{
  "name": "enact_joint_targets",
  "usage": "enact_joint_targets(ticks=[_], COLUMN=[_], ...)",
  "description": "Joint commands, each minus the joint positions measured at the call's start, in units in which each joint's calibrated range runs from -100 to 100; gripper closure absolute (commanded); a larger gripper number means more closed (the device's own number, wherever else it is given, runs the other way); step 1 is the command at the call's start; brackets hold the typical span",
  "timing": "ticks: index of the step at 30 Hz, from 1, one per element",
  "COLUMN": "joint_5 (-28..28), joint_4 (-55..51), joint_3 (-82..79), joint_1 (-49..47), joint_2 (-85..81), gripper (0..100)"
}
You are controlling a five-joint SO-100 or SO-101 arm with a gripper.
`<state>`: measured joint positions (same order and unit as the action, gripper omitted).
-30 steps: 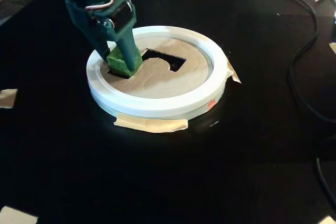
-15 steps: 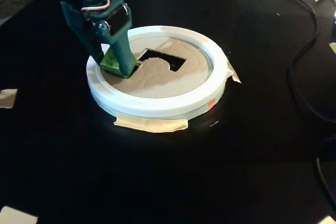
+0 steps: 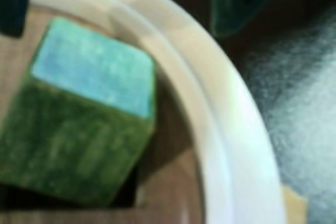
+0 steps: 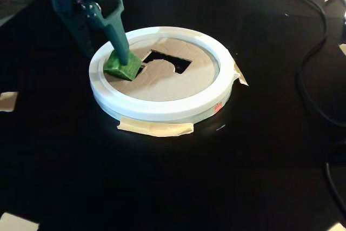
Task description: Pick up the square block and drop it in corresponding square shaped hole
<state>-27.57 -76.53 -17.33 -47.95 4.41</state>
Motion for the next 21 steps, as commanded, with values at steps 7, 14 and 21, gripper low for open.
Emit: enact_joint_targets(ticks=[7, 14, 21], joint_5=[0.44, -0.15, 0.44], joint_4=[-0.99, -0.99, -0.89], joint_3=[6.76, 7.76, 8.58], joint_1=[0.39, -3.36, -2.61], joint_2=[-4.73, -4.64, -4.73], gripper=[19, 19, 19])
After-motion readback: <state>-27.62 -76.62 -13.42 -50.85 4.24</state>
